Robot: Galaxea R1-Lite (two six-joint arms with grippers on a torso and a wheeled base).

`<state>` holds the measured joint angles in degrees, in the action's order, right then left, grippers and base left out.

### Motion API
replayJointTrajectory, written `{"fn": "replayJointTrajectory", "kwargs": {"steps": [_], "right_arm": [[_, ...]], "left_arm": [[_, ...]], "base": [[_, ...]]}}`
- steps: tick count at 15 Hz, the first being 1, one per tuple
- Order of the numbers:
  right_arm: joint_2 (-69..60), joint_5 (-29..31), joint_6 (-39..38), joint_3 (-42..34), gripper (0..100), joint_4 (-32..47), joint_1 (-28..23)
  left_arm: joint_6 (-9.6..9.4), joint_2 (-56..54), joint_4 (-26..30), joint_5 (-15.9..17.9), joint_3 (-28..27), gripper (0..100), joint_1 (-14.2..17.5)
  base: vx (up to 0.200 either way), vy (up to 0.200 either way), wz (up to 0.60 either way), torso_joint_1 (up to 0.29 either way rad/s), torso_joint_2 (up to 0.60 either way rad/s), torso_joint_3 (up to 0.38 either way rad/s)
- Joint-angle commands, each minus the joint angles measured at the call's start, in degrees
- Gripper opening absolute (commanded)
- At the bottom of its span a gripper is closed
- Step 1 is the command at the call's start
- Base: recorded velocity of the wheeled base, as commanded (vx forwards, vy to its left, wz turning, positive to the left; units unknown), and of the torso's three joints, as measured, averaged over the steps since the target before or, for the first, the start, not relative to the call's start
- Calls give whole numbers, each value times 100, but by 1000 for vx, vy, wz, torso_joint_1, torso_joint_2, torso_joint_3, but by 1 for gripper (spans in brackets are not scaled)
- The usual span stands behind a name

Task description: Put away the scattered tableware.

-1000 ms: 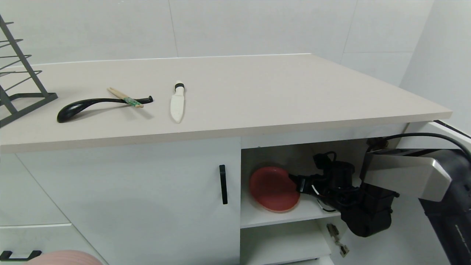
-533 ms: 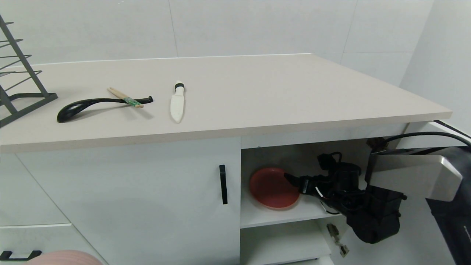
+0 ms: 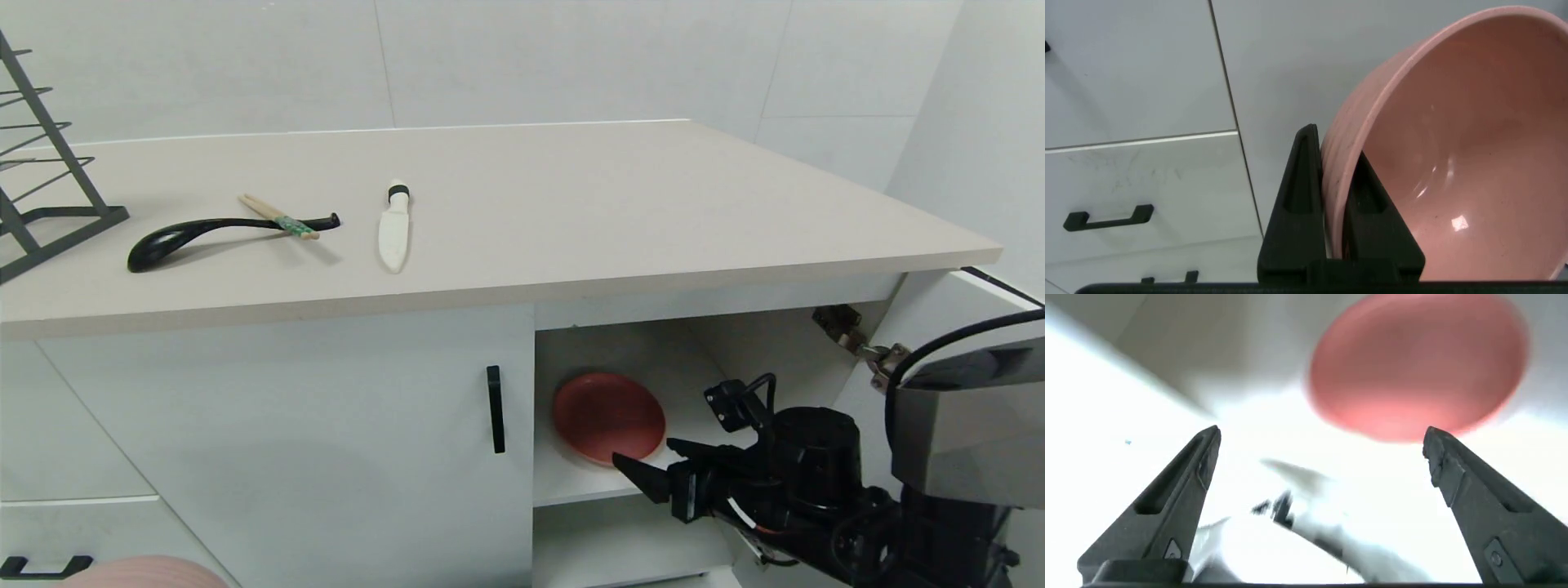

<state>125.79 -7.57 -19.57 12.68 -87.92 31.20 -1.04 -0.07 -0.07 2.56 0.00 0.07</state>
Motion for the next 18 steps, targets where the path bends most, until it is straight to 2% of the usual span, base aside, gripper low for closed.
{"fn": "replayJointTrajectory", "kwargs": {"steps": [1, 3, 5, 6, 7, 8, 9, 10, 11, 13, 14, 15, 16, 17, 18], "right_arm": [[-495, 1, 102, -591, 100, -15, 299], [-872, 1, 120, -1189, 100, -24, 800], [-1373, 142, 102, -1268, 100, 29, 1398], [-1461, 186, 93, -1268, 100, 29, 1486], [-1637, 230, 85, -1268, 100, 12, 1618], [-1769, 247, 85, -1268, 100, 20, 1583], [-1839, 247, 93, -1268, 100, 29, 1565], [-1883, 247, 102, -1268, 100, 29, 1618], [-1997, 256, 102, -1268, 100, 29, 1627], [-2138, 256, 102, -1268, 100, 38, 1635], [-2208, 256, 93, -1268, 100, 47, 1653], [-2244, 256, 102, -1268, 100, 47, 1670], [-2279, 256, 93, -1268, 100, 47, 1670], [-2314, 256, 93, -1268, 100, 56, 1670], [-2358, 256, 93, -1268, 100, 73, 1662]], "left_arm": [[-2, 7, -1, -1, 0, 0, 1], [-19, 7, -10, 16, 0, 0, 1], [-178, 7, -10, 342, 0, 0, -7], [-230, 7, -28, 377, 0, 0, -7], [-230, 25, -582, 430, -167, 0, -7], [-248, 412, -1346, 438, -835, 0, 28], [-362, 886, -1390, 500, -1090, 0, 98], [-635, 1027, -1390, 755, -1072, 0, 177], [-819, 1255, -1390, 1089, -1046, 0, 292], [-898, 1598, -1408, 1537, -1169, 0, 318], [-1074, 2064, -1425, 2038, -1336, 0, 274], [-1259, 2292, -1425, 2363, -1424, 0, 230], [-1347, 2424, -1425, 2548, -1441, 0, 212], [-1558, 2767, -1417, 3022, -1459, 0, 107], [-1645, 2996, -1408, 3409, -1450, 0, -86]], "base": [[0, 0, 0, 0, 0, 0], [0, 0, 0, 0, 0, 0], [0, 0, 0, 0, 0, 0], [0, 0, 0, 0, 0, 0], [0, 0, 0, 0, 0, 0], [0, 0, 0, 0, 0, 0], [0, 0, 0, 0, 0, 0], [0, 0, 0, 0, 0, 0], [0, 0, 0, 0, 0, 0], [0, 0, 0, 0, 0, 0], [0, 0, 0, 0, 0, 0], [0, 0, 0, 0, 0, 0], [0, 0, 0, 0, 0, 0], [0, 0, 0, 0, 0, 0], [0, 0, 0, 0, 0, 0]]}}
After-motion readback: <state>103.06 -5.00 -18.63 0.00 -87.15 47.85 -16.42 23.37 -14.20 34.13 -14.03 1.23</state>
